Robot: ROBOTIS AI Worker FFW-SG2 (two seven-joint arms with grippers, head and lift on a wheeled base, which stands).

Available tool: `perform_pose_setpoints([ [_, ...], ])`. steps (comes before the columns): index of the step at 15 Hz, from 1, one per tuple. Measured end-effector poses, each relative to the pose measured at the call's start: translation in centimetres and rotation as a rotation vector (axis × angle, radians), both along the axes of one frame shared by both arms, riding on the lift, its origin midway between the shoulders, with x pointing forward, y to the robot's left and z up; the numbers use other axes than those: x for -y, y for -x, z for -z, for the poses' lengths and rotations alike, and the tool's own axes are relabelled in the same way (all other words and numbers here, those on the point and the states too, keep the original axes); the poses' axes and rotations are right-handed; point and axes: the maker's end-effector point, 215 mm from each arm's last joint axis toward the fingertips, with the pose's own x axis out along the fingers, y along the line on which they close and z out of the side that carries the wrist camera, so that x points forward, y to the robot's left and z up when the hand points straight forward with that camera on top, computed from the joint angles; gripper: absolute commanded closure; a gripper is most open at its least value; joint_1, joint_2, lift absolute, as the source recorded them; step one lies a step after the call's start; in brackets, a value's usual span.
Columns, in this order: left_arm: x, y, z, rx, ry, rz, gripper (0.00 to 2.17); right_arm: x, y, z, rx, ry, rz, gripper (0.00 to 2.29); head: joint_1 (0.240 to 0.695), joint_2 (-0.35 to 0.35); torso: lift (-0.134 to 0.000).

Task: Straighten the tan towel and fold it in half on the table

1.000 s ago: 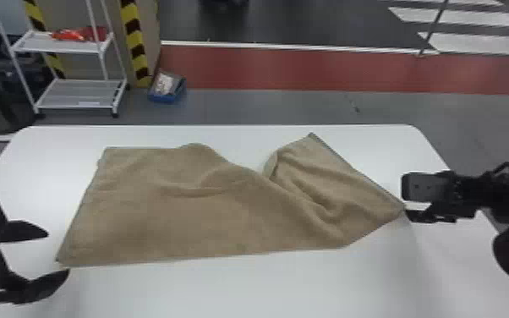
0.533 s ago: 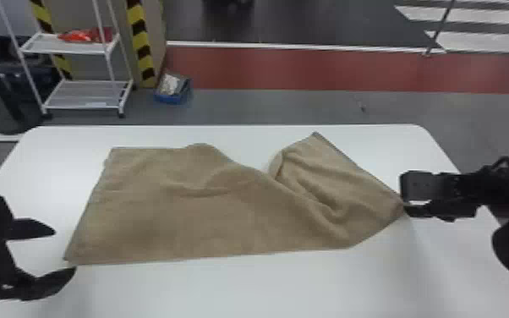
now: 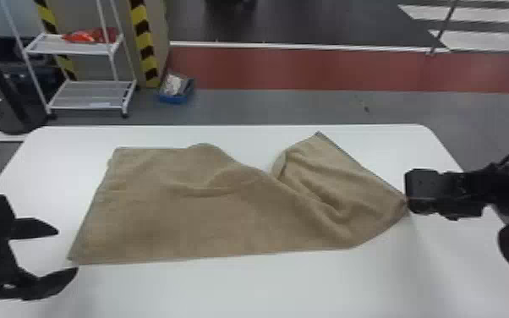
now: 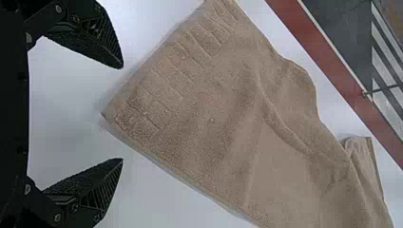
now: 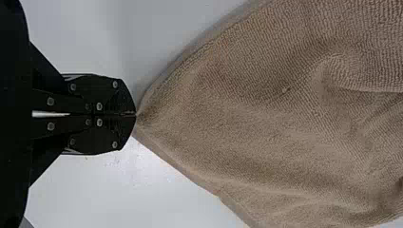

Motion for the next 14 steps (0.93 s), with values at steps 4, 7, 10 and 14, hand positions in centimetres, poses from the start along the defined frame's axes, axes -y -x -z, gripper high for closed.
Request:
perform_pose_setpoints([
  [4, 1.0, -0.2, 0.1, -0.006, -0.011, 0.036, 0.33, 0.1, 0.1, 0.0, 0.003, -0.004, 0.012, 1.42, 0.695, -0.067, -0.123],
  [7, 2.3, -0.3, 0.4, 0.006, -0.012, 0.073, 0.33, 0.2, 0.2, 0.1, 0.003, -0.006, 0.025, 1.42, 0.695, -0.083, -0.123],
  [10, 2.7, -0.3, 1.2, 0.012, -0.044, 0.116, 0.33, 0.0, 0.2, 0.1, 0.004, -0.010, 0.030, 1.42, 0.695, -0.088, -0.123],
  [14, 1.8, -0.9, 2.2, -0.008, -0.062, 0.107, 0.52, 0.1, 0.3, 0.1, 0.006, -0.012, 0.037, 1.42, 0.695, -0.078, -0.123],
])
